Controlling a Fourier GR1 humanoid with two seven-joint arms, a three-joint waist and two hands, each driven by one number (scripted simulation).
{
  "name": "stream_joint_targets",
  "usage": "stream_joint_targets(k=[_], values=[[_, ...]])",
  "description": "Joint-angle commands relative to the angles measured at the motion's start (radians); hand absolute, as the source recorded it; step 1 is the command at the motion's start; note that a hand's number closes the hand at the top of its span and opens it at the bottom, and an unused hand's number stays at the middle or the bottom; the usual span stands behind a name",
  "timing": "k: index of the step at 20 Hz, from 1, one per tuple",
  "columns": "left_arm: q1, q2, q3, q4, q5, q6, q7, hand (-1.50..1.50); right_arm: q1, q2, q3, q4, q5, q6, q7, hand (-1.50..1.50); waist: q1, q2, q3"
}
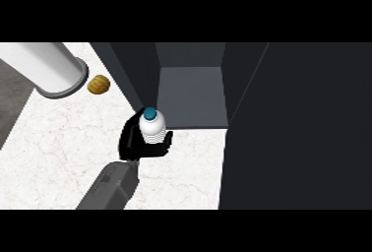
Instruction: Pick up the bottled water, place it into the cabinet and close the cabinet
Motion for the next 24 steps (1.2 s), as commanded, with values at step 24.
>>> stream_joint_targets(k=[24], values=[[-0.645, -0.002, -0.191, 0.436, 0.065, 0.507, 0.189, 1.50, -0.064, 0.000, -0.119, -0.048, -0.157, 0.056, 0.037, -1.50, -0.051, 0.020, 0.000]])
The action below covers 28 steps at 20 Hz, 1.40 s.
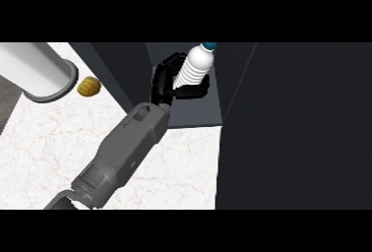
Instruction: Pick up the bottled water, place it into the cabinet and close the cabinet
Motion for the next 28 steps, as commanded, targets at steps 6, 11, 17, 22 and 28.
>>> stream_joint_targets(k=[6, 11, 17, 22, 28], values=[[-0.113, 0.027, 0.033, 0.289, -0.064, 0.083, -0.031, 1.50, 0.022, -0.001, -0.022, -0.045, -0.102, 0.031, 0.011, -1.50, -0.020, 0.012, -0.001], [-0.130, 0.017, 0.111, 0.329, -0.019, 0.098, -0.095, 1.50, 0.033, 0.000, -0.035, -0.061, -0.114, 0.046, 0.003, -1.50, -0.022, 0.015, -0.002], [-0.176, 0.030, 0.080, 0.403, -0.076, 0.141, -0.137, -1.50, 0.024, 0.000, -0.026, -0.058, -0.087, 0.056, 0.004, -1.50, -0.037, 0.019, -0.002], [-0.207, 0.084, 0.072, 0.443, -0.100, 0.159, -0.152, -1.50, 0.050, -0.011, -0.030, -0.045, -0.101, 0.091, -0.022, -1.50, -0.054, 0.022, -0.002], [-0.229, 0.072, 0.099, 0.441, -0.081, 0.123, -0.162, -1.50, 0.016, -0.018, -0.032, -0.024, -0.103, 0.099, -0.016, -1.50, -0.054, 0.035, -0.003]])
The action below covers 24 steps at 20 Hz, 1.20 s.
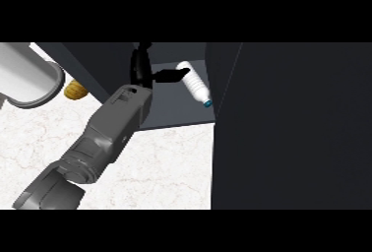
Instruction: Pick up the bottled water, place it into the cabinet and close the cabinet
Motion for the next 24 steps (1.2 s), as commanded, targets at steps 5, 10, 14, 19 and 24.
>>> stream_joint_targets(k=[5, 10, 14, 19, 24], values=[[-0.009, -0.006, 0.057, -0.075, 0.045, -0.184, -0.096, -1.50, 0.007, 0.006, 0.019, -0.028, -0.041, 0.009, 0.023, -1.50, 0.021, -0.005, -0.002], [-0.004, -0.044, 0.093, -0.100, 0.069, -0.256, -0.174, -1.50, 0.048, -0.005, 0.022, -0.073, -0.061, 0.029, 0.031, -1.50, 0.030, -0.016, -0.001], [-0.013, -0.027, 0.105, -0.110, 0.070, -0.339, -0.157, -1.50, 0.058, 0.019, 0.050, -0.102, -0.050, 0.000, 0.069, -1.50, 0.062, -0.028, 0.000], [0.042, -0.056, 0.073, -0.163, 0.072, -0.332, -0.149, -1.50, 0.000, 0.015, 0.023, -0.118, -0.109, -0.028, 0.129, -1.50, 0.084, -0.037, 0.001], [0.126, -0.056, 0.073, -0.213, 0.076, -0.382, -0.173, -1.50, 0.095, 0.007, 0.023, -0.137, -0.083, 0.006, 0.076, -1.50, 0.090, -0.042, 0.001]])
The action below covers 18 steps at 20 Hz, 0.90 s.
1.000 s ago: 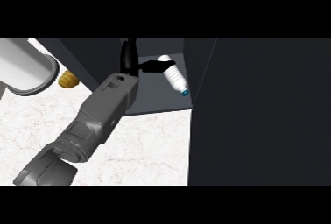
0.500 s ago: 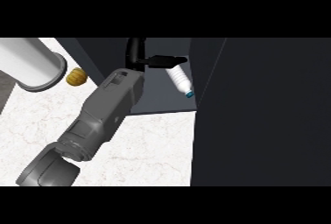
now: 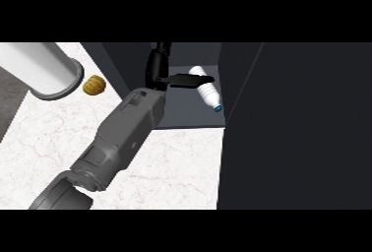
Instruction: Pick up the bottled water, place it into the cabinet and close the cabinet
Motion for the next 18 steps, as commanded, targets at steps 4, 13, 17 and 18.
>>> stream_joint_targets(k=[4, 13, 17, 18], values=[[0.158, -0.003, -0.125, -0.232, 0.072, -0.028, 0.032, -1.50, 0.020, -0.003, 0.012, -0.090, -0.029, -0.012, 0.054, -1.50, 0.007, -0.011, 0.000], [0.423, -0.003, -0.244, -0.589, 0.104, -0.150, 0.071, -1.50, 0.028, 0.013, 0.020, -0.091, -0.016, -0.051, 0.046, -1.50, 0.044, -0.017, 0.001], [0.532, -0.001, -0.273, -0.723, 0.062, -0.135, 0.071, -1.50, 0.045, 0.015, 0.079, -0.113, 0.056, -0.060, 0.063, -1.50, 0.038, -0.011, 0.000], [0.569, 0.024, -0.298, -0.795, 0.063, -0.129, 0.127, -1.50, 0.063, 0.018, 0.078, -0.147, 0.060, -0.071, 0.063, -1.50, 0.044, -0.014, 0.000]])
